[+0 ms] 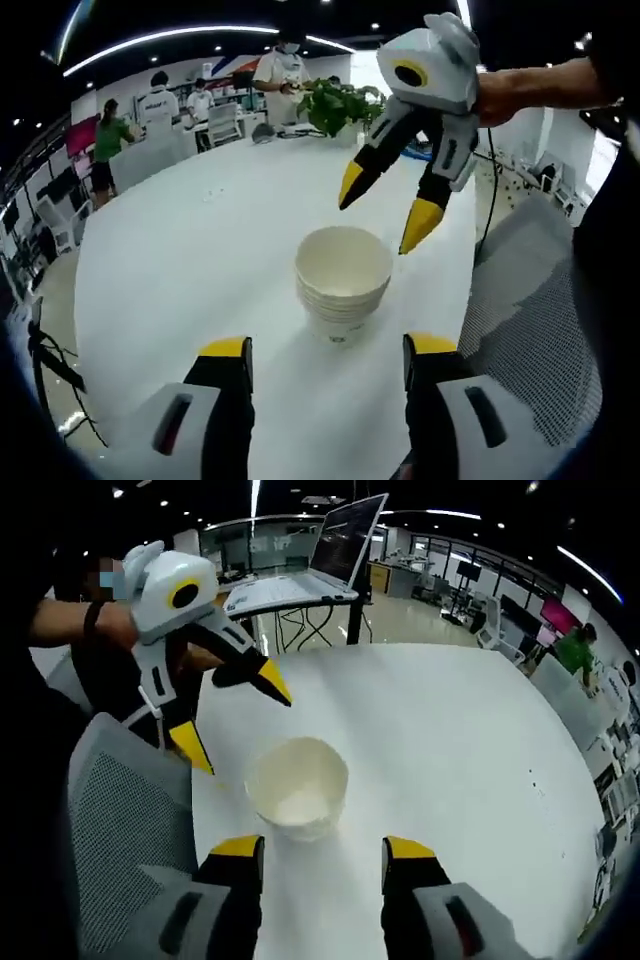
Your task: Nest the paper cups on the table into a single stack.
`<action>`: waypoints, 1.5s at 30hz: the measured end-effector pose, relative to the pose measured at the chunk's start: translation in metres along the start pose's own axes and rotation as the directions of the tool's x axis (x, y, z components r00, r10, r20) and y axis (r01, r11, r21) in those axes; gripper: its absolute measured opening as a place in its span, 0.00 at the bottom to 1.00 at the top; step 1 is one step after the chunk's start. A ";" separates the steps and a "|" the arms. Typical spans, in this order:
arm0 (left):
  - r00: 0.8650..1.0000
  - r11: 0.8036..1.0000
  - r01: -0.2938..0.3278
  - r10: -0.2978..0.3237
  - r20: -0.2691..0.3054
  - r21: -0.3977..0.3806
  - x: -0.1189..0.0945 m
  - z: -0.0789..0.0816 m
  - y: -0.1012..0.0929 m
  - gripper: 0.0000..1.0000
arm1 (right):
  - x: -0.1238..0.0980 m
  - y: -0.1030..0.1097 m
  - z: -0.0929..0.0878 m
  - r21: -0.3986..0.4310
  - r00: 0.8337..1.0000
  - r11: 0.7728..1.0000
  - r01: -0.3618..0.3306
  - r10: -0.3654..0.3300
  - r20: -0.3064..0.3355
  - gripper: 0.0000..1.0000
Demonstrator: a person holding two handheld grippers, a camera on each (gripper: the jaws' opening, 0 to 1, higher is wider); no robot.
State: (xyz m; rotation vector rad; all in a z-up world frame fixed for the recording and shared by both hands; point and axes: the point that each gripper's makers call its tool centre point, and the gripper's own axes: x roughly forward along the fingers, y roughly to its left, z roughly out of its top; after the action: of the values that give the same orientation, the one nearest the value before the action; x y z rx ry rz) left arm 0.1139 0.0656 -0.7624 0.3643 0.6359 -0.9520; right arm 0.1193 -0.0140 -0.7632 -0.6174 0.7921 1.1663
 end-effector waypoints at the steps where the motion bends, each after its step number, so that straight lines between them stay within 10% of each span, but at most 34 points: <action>1: 1.000 1.000 0.008 -0.008 -0.009 0.025 0.004 0.002 -0.003 0.58 | 0.004 0.003 -0.002 0.006 1.000 1.000 -0.011 0.011 -0.004 0.49; 13: 0.991 0.980 0.086 -0.067 -0.114 0.178 0.044 0.014 -0.008 0.43 | 0.034 0.007 0.015 -0.017 1.000 1.000 -0.019 0.019 0.024 0.36; 34: 0.990 0.976 0.135 -0.127 -0.057 0.173 0.112 0.084 0.074 0.42 | 0.017 -0.114 0.011 0.033 0.998 0.998 0.061 -0.061 0.026 0.34; 45: 0.986 0.975 0.162 -0.153 -0.068 0.155 0.124 0.088 0.074 0.42 | 0.026 -0.129 -0.001 0.049 0.998 0.997 0.055 -0.056 0.009 0.34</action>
State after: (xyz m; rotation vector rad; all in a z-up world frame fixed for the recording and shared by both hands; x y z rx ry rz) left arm 0.2584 -0.0215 -0.7747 0.4897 0.6481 -1.1518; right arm 0.2478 -0.0370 -0.7819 -0.5891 0.7882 1.0953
